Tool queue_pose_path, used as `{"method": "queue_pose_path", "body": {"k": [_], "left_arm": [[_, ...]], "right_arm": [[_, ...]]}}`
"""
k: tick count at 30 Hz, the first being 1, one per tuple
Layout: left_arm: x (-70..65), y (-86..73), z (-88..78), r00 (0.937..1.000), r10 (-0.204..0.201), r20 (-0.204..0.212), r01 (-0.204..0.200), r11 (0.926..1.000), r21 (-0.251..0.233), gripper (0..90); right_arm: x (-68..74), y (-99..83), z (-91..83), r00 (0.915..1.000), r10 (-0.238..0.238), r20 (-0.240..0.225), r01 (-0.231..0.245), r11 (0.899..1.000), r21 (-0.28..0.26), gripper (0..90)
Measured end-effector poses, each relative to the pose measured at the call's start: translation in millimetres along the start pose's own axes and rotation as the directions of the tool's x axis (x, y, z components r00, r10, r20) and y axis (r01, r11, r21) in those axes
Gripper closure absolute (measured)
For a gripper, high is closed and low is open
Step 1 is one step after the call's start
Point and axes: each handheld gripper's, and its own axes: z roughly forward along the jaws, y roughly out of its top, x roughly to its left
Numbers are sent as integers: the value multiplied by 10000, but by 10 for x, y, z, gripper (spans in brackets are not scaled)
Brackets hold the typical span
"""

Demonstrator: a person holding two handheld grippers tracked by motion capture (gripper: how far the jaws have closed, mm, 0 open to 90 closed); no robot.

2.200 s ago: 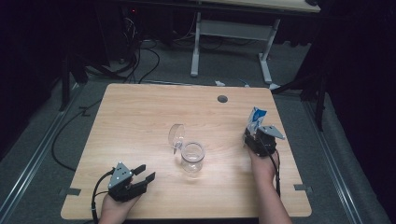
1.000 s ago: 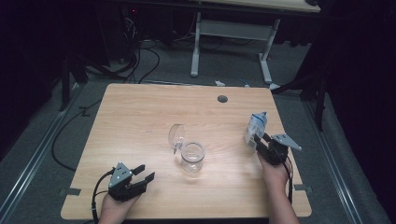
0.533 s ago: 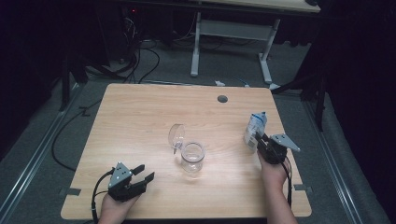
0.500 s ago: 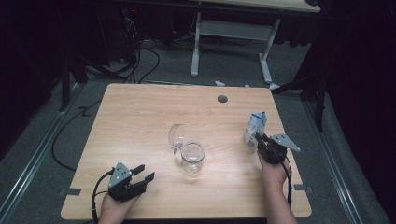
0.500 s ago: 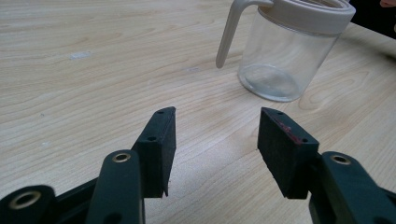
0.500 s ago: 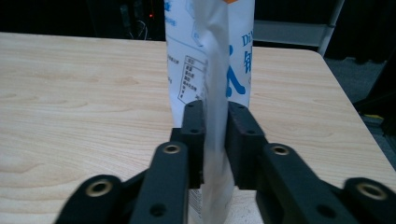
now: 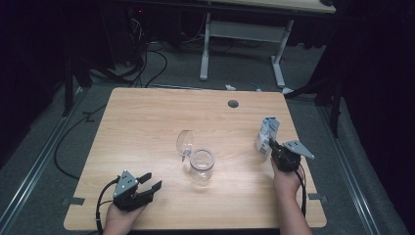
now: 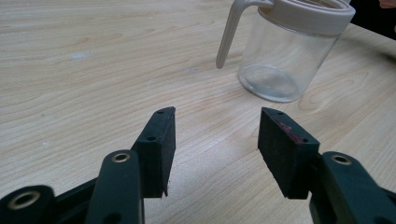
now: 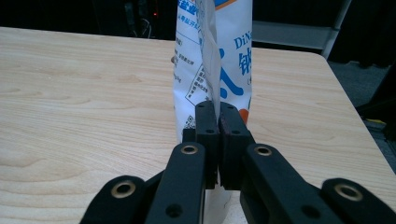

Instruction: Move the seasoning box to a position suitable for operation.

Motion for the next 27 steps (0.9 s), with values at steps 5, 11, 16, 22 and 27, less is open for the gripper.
{"method": "queue_pose_path", "body": {"k": [5, 11, 16, 22, 27], "left_arm": [[1, -3, 1, 10000, 16, 49, -16, 10000, -65, 467], [3, -5, 5, 9999, -27, 148, 28, 9999, -113, 464], [4, -3, -7, 9996, -70, 263, 77, 9996, -262, 460], [3, -5, -5, 9994, -104, 316, 115, 9993, -358, 456], [6, -2, -9, 9994, -97, 341, 110, 9992, -389, 456]], "right_arm": [[-16, 8, 0, 9999, 120, -101, -120, 9999, 44, 888], [-16, 37, -11, 9997, 69, -244, -65, 9999, 147, 889], [-13, 58, -22, 9993, -49, -368, 59, 9996, 281, 890], [7, 138, -60, 9977, -327, -599, 358, 9980, 512, 894], [55, 237, -142, 9920, -805, -971, 900, 9912, 975, 895]]}}
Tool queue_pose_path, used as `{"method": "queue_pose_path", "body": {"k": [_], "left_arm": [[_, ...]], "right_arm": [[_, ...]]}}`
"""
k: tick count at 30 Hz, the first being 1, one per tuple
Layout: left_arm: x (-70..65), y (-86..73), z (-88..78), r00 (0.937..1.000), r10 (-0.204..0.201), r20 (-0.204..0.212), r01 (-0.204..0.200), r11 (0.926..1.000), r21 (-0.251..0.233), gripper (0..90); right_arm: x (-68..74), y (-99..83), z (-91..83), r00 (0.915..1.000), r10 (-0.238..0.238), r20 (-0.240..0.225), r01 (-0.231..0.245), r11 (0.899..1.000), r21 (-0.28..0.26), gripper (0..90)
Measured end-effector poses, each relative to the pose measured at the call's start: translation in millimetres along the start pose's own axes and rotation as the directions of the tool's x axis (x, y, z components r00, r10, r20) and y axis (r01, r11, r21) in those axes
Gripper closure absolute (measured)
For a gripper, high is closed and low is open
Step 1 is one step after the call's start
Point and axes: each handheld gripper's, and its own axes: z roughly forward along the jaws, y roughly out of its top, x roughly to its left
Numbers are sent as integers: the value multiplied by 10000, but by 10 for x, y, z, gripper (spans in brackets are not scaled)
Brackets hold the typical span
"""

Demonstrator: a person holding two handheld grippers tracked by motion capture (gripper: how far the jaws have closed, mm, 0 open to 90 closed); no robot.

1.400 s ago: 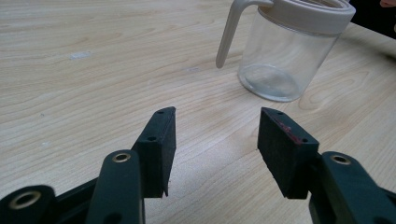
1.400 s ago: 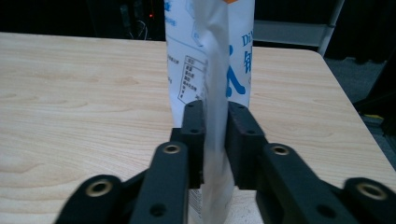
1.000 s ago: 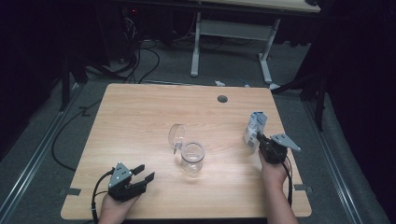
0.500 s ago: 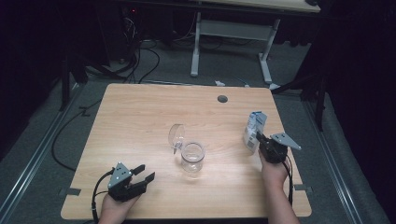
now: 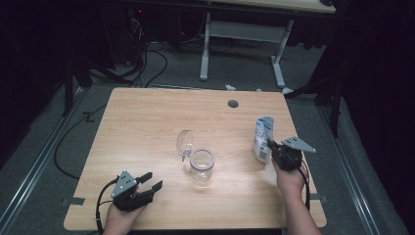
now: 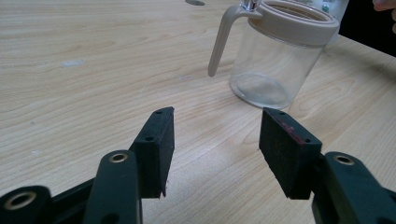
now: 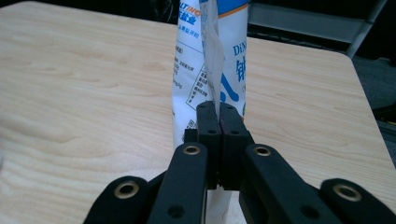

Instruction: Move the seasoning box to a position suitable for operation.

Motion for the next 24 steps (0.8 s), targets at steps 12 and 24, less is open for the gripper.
{"method": "queue_pose_path", "body": {"k": [12, 24], "left_arm": [[-10, -4, -9, 9998, 161, 104, -159, 9997, -172, 452], [-36, -9, 8, 9990, 315, 306, -307, 9992, -266, 449]], "right_arm": [[145, 130, -250, 9924, -347, -1182, 482, 9924, 1135, 895], [280, 209, -474, 9807, -802, -1786, 1174, 9709, 2087, 898]]}}
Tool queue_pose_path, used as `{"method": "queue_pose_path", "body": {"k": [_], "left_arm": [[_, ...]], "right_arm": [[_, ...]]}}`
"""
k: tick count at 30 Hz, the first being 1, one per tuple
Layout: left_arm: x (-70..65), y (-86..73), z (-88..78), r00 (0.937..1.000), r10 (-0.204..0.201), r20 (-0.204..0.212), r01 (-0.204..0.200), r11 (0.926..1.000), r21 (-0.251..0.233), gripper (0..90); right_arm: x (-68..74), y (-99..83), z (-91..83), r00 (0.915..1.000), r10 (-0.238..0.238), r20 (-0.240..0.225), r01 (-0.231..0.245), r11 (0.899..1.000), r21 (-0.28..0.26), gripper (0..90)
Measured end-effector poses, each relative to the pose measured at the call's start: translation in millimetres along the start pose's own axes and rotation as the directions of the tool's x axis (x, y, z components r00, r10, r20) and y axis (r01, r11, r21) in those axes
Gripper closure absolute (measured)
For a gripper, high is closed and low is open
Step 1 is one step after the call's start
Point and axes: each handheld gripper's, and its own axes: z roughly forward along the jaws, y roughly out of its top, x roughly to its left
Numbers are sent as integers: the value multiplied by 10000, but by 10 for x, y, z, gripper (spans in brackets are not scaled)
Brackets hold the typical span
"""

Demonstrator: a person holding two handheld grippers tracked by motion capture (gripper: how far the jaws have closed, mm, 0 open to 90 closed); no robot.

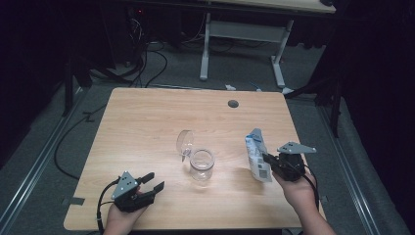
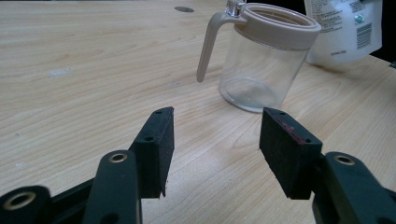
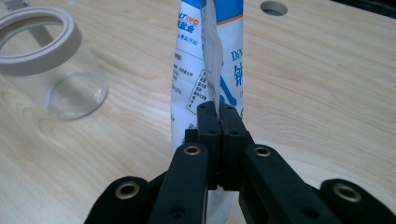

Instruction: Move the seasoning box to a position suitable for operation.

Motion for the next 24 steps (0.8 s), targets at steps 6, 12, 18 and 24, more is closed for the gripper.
{"method": "queue_pose_path", "body": {"k": [6, 12, 18, 24], "left_arm": [[-4, 4, -6, 10000, 25, 18, -25, 10000, -45, 449], [-14, 8, -7, 10000, 58, 60, -58, 10000, -38, 449], [-18, 7, -1, 10000, 56, 77, -56, 10000, -27, 448], [-27, 3, 6, 9999, 81, 82, -81, 10000, -8, 448]], "right_arm": [[57, 37, -45, 9999, -139, -56, 141, 9986, 514, 897], [103, 60, -99, 9995, -99, -294, 133, 9929, 1185, 897], [121, 75, -137, 9986, -171, -493, 248, 9868, 1602, 897], [129, 104, -159, 9965, -84, -832, 257, 9775, 2093, 896]]}}
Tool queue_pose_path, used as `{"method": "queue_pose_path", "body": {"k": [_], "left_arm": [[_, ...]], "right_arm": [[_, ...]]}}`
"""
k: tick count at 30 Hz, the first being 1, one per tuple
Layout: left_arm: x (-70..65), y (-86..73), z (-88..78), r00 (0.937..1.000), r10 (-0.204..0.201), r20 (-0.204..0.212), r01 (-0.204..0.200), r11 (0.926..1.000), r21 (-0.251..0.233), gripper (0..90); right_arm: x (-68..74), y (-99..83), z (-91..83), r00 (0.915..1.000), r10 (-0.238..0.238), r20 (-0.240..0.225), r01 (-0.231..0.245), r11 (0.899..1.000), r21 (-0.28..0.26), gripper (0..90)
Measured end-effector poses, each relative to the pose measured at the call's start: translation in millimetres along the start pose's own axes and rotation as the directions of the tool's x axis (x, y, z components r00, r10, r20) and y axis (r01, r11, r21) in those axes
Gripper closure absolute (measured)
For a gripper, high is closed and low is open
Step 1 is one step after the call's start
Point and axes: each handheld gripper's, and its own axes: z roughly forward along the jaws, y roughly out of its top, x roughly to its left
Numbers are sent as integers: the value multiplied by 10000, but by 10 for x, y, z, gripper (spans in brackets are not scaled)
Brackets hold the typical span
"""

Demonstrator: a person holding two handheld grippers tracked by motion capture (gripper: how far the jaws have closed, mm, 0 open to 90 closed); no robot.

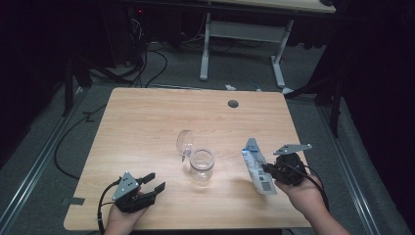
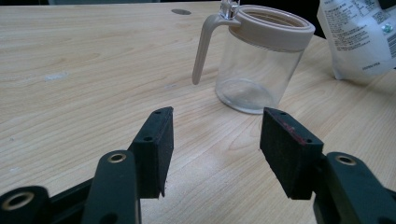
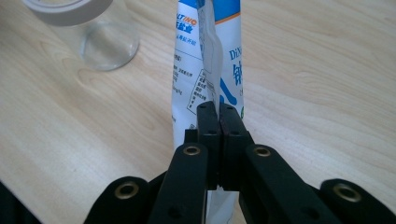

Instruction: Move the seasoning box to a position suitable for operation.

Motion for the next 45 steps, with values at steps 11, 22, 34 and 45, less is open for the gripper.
{"method": "queue_pose_path", "body": {"k": [11, 22, 34, 45], "left_arm": [[-8, -12, 16, 10000, 68, 27, -68, 10000, 57, 447], [-30, -17, 28, 9999, 119, 113, -119, 9999, 24, 443], [-36, -10, 28, 9998, 137, 148, -137, 9999, 25, 443], [-29, -9, 21, 9998, 136, 151, -136, 9999, 4, 443]], "right_arm": [[76, 68, -25, 9997, -117, -229, 138, 9954, 947, 895], [128, 148, -29, 9990, -356, -282, 402, 9823, 1827, 895], [150, 239, 6, 9970, -643, -419, 731, 9618, 2638, 895], [169, 388, 30, 9944, -980, -399, 1057, 9329, 3444, 895]]}}
